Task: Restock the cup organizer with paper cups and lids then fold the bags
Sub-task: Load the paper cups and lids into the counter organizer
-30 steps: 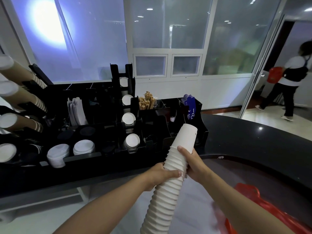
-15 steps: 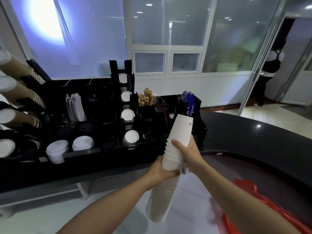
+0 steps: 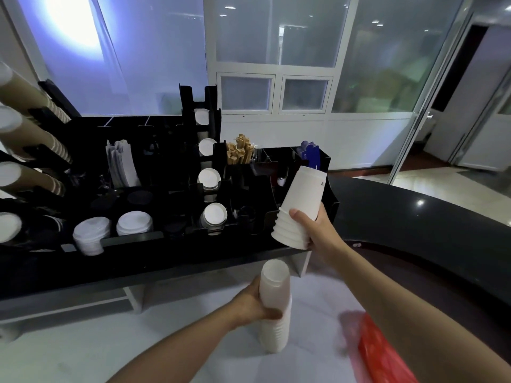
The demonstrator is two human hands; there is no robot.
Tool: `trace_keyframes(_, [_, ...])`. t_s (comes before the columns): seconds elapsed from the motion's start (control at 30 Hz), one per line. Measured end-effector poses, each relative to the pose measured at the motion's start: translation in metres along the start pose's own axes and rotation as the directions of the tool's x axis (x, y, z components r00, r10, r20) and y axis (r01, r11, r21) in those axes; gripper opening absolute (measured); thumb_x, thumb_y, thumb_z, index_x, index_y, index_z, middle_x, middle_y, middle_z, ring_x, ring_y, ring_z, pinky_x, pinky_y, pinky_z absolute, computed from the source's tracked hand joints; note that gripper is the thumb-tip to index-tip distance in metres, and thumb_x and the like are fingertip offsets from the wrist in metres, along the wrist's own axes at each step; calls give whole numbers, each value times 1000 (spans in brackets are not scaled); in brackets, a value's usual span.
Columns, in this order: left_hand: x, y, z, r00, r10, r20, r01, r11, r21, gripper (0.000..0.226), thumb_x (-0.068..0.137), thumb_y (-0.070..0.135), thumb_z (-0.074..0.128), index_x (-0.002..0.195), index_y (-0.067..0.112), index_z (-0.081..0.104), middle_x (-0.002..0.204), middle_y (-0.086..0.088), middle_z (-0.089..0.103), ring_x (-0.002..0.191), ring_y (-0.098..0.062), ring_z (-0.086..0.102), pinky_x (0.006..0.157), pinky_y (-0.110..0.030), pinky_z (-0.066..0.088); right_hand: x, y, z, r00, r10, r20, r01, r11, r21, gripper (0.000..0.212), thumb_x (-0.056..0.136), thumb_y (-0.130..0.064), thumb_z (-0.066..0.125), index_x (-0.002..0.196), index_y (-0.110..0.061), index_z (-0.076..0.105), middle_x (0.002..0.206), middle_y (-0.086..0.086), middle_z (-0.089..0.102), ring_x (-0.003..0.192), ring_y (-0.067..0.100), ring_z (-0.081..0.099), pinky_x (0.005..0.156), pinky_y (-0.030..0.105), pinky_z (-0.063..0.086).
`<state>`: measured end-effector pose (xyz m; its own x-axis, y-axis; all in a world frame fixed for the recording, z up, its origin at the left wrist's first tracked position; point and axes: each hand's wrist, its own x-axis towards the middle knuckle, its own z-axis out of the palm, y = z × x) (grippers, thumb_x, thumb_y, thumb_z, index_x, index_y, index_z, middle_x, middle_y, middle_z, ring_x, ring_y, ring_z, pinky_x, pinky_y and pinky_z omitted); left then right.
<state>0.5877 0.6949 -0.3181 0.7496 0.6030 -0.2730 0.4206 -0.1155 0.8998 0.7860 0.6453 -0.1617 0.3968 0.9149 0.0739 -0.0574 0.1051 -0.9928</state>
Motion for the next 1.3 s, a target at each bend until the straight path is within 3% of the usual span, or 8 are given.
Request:
trace_keyframes(0.17, [-1, 14, -3, 1000, -6, 6, 5, 995, 97, 98, 67, 42, 92, 146, 37, 34, 138, 15, 48, 117, -12, 55, 92, -24, 50, 11, 3, 2, 1000, -26, 8, 25, 1000, 10, 78, 77, -42, 85, 139, -26, 41, 129, 13, 59, 117, 34, 64, 91, 55, 57])
trace_keyframes(0.33, [-8, 31, -19, 999, 15, 32, -22, 972, 233, 84, 75, 37, 87, 147, 31, 43, 135, 8, 54, 114, -9, 58, 97, -28, 53, 21, -14, 1, 993, -96, 70, 95, 995, 16, 73, 79, -35, 85, 139, -16, 47, 129, 21, 59, 119, 38, 61, 94, 56, 55])
trace_keyframes(0.63, [-42, 132, -81, 871, 183, -456, -80, 969, 235, 16, 99, 11, 57, 111, 12, 67, 91, -2, 76, 84, -12, 71, 78, -21, 54, 34, -52, 25, 968, -151, 202, 146, 989, 37, 85, 72, -42, 90, 138, -19, 42, 128, 17, 59, 118, 35, 62, 97, 58, 53])
trace_keyframes(0.73, [-48, 159, -95, 790, 208, -577, -92, 970, 224, 25, 103, 8, 45, 114, 10, 67, 99, -1, 75, 88, -11, 71, 71, -18, 51, 39, -69, 32, 954, -183, 236, 182, 983, 26, 83, 71, -43, 90, 136, -20, 43, 126, 15, 60, 116, 33, 64, 98, 58, 53])
trace_keyframes(0.93, [-53, 187, -110, 792, 274, -545, -205, 961, 186, 69, 85, 37, 67, 148, 33, 39, 133, 16, 59, 123, -2, 56, 105, -28, 45, 41, -95, 53, 905, -211, 370, 207, 977, 52, 73, 77, -37, 86, 135, -22, 44, 126, 14, 61, 116, 30, 64, 97, 51, 55])
trace_keyframes(1.07, [-55, 195, -121, 826, 302, -477, -250, 953, 171, 69, 79, 40, 78, 135, 52, 39, 125, 16, 63, 117, 1, 60, 101, -26, 50, 48, -105, 70, 884, -227, 409, 228, 973, 48, 69, 80, -35, 84, 135, -20, 45, 126, 13, 63, 117, 29, 64, 96, 48, 56])
trace_keyframes(1.2, [-50, 196, -143, 776, 322, -542, -253, 947, 200, 71, 76, 47, 83, 137, 38, 47, 120, 19, 66, 110, 3, 62, 94, -19, 50, 56, -113, 86, 870, -239, 431, 251, 968, 30, 38, 90, -24, 74, 121, -25, 52, 114, 5, 68, 108, 20, 68, 94, 43, 57])
trace_keyframes(1.3, [-45, 194, -167, 756, 343, -557, -243, 938, 248, 70, 71, 50, 86, 131, 37, 52, 115, 19, 67, 105, 4, 62, 93, -22, 52, 70, -122, 100, 902, -236, 362, 251, 968, 6, 51, 86, -41, 77, 128, -23, 53, 120, 5, 69, 115, 25, 66, 96, 42, 56])
